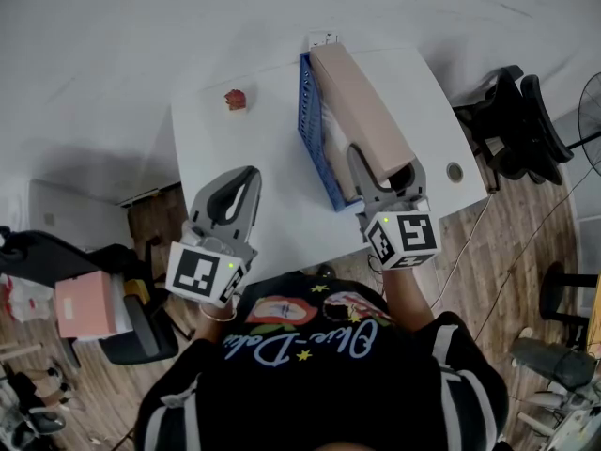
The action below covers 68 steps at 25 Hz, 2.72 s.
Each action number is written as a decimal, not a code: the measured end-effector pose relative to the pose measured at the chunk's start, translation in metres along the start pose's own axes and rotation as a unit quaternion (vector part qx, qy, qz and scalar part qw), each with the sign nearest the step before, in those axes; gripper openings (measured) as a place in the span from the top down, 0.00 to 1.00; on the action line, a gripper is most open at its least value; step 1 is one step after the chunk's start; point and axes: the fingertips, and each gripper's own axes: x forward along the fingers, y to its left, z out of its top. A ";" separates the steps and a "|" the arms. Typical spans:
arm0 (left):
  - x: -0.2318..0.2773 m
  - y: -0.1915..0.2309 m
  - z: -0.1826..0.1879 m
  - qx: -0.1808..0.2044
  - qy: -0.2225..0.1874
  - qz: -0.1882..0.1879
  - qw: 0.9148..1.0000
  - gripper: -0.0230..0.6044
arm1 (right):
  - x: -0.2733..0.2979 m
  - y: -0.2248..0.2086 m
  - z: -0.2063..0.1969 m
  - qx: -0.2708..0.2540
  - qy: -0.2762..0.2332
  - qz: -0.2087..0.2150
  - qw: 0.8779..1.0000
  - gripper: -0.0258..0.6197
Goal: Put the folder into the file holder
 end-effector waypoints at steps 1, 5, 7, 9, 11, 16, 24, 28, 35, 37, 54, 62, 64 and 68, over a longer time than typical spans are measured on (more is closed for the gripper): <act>0.000 -0.001 0.000 0.000 0.000 -0.001 1.000 0.94 | -0.001 0.000 -0.001 0.000 0.000 0.000 1.000 0.54; -0.001 -0.002 0.000 0.003 -0.001 -0.006 1.000 0.94 | -0.003 0.002 -0.003 -0.002 0.002 0.000 1.000 0.54; -0.001 -0.002 0.000 0.006 -0.002 -0.008 1.000 0.94 | -0.003 0.005 -0.004 -0.007 0.004 0.004 1.000 0.54; -0.001 -0.003 0.001 0.008 -0.004 -0.009 1.000 0.94 | -0.003 0.006 -0.005 -0.009 0.007 0.006 1.000 0.54; 0.000 -0.005 0.002 0.013 -0.006 -0.011 1.000 0.94 | -0.004 0.006 -0.006 -0.010 0.008 0.008 1.000 0.54; -0.002 -0.007 0.002 0.015 -0.008 -0.013 1.000 0.94 | -0.004 0.009 -0.006 -0.014 0.016 0.017 1.000 0.54; -0.002 -0.013 0.002 0.012 -0.005 -0.015 1.000 0.94 | -0.007 0.008 0.000 -0.030 0.018 0.009 0.999 0.53; 0.001 -0.019 0.003 0.012 -0.005 -0.022 1.000 0.94 | -0.014 0.010 0.010 -0.024 0.006 0.015 1.000 0.53; 0.009 -0.042 0.001 0.011 -0.001 -0.039 0.999 0.94 | -0.039 0.011 0.035 -0.005 -0.038 0.034 0.999 0.53; 0.012 -0.049 0.000 0.009 0.003 -0.043 0.999 0.94 | -0.049 0.011 0.042 -0.002 -0.054 0.038 0.998 0.53; 0.019 -0.082 -0.006 0.004 0.016 -0.059 0.998 0.94 | -0.092 -0.031 0.016 -0.001 -0.021 -0.020 1.000 0.93; 0.022 -0.077 -0.003 0.012 0.012 -0.061 0.998 0.94 | -0.088 -0.035 0.016 -0.006 -0.015 -0.029 0.999 0.96; 0.025 -0.076 0.000 0.022 0.008 -0.066 0.998 0.94 | -0.087 -0.036 0.017 -0.006 -0.015 -0.030 0.999 0.96; 0.027 -0.076 -0.001 0.009 0.015 -0.068 0.998 0.94 | -0.086 -0.036 0.017 -0.005 -0.014 -0.030 0.999 0.96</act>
